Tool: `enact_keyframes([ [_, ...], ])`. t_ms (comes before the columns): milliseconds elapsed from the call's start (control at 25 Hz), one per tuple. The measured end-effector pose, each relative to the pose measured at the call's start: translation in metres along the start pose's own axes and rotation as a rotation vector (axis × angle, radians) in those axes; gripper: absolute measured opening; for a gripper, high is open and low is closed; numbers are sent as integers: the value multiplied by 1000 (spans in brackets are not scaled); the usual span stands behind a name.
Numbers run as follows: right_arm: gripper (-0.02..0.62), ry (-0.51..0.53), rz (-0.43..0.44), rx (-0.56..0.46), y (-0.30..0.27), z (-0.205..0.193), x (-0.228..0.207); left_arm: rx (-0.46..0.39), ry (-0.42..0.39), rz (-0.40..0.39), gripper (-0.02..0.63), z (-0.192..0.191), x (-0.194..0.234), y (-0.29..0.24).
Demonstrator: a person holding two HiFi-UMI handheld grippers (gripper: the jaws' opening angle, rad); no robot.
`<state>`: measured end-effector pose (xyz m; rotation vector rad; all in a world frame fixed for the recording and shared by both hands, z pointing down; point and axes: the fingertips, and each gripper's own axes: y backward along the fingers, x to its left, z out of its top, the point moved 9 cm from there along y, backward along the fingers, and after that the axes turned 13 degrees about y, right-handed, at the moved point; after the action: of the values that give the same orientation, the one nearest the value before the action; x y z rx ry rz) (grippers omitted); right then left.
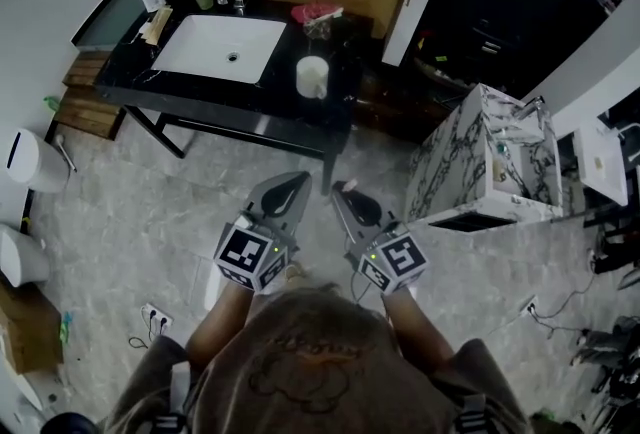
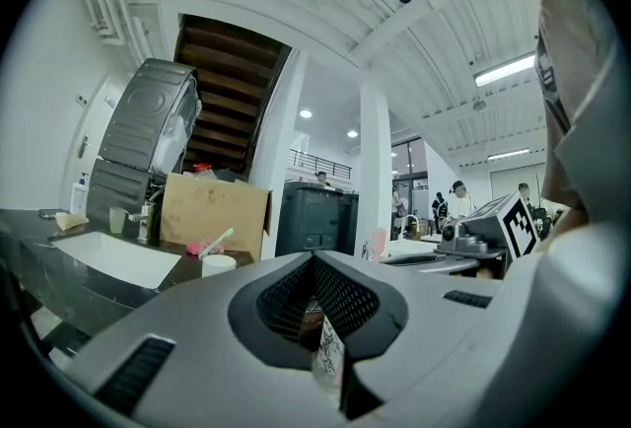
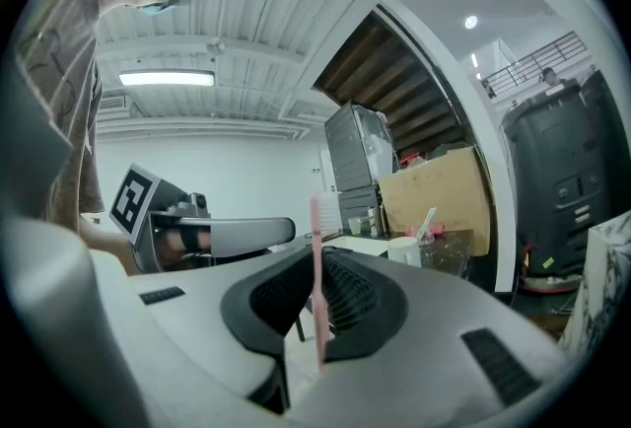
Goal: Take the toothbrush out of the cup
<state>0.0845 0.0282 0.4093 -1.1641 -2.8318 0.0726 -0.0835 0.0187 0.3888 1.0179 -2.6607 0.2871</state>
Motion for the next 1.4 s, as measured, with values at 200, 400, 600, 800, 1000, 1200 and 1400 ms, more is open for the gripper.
enact_keyframes([
  [200,21,-13,12,-12,11,-3,8,18,-6,15,3,-8,-13,9],
  [400,21,-20,2,-24,20,-4,12,-6,0,23,3,-13,-23,15],
  [600,20,-14,3,-28,27,-4,16,-14,-3,32,3,-18,-31,23],
  [800,20,-6,6,-34,31,0,19,-30,-4,39,3,-18,-36,28],
  [1000,20,-14,11,-48,34,1,20,-24,-5,46,3,-22,-40,33],
  [1200,21,-23,15,-52,37,2,24,-24,14,51,3,-23,-44,38],
  [1400,21,-33,20,-55,39,2,26,-34,3,58,3,-24,-46,41],
])
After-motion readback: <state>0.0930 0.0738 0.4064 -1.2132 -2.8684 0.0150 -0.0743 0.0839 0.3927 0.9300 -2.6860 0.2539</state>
